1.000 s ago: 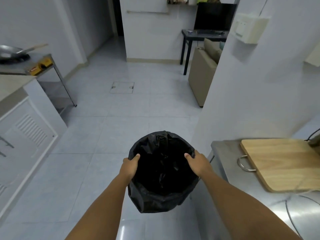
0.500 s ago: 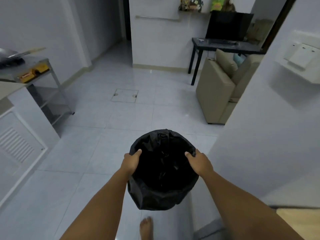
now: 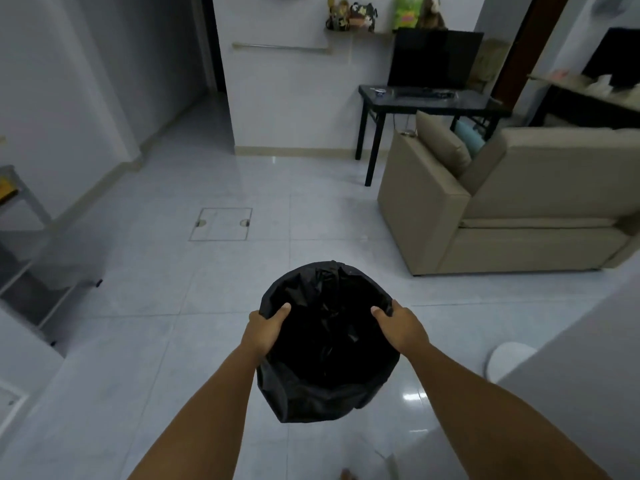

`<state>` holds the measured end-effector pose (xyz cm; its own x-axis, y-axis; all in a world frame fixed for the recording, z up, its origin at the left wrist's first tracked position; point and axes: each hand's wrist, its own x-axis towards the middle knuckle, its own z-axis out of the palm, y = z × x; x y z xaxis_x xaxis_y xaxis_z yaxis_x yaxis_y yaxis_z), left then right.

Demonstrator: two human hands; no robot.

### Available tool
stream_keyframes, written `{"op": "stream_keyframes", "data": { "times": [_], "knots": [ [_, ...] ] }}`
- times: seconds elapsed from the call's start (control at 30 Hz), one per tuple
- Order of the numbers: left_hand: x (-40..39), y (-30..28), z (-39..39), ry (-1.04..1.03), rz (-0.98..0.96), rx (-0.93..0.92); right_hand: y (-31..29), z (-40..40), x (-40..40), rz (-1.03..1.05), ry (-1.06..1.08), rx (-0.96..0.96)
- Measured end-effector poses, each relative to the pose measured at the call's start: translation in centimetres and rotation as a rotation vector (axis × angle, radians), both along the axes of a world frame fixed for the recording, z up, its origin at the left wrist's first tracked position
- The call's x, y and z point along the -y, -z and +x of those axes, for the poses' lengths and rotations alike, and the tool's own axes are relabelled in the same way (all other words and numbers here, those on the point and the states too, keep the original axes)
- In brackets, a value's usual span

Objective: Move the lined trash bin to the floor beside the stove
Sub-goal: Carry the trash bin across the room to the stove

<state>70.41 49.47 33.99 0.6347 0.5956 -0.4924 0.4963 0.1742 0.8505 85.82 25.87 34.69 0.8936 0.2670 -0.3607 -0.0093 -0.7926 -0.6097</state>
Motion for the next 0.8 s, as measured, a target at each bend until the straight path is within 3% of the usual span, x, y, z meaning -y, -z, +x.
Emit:
{"op": "stream_keyframes", "data": {
  "times": [0.8],
  "knots": [
    [-27.7, 1.1, 42.1, -0.065, -0.03, -0.024, -1.2, 43.7, -27.8, 0.038, -0.111, -0.001]
  ]
}}
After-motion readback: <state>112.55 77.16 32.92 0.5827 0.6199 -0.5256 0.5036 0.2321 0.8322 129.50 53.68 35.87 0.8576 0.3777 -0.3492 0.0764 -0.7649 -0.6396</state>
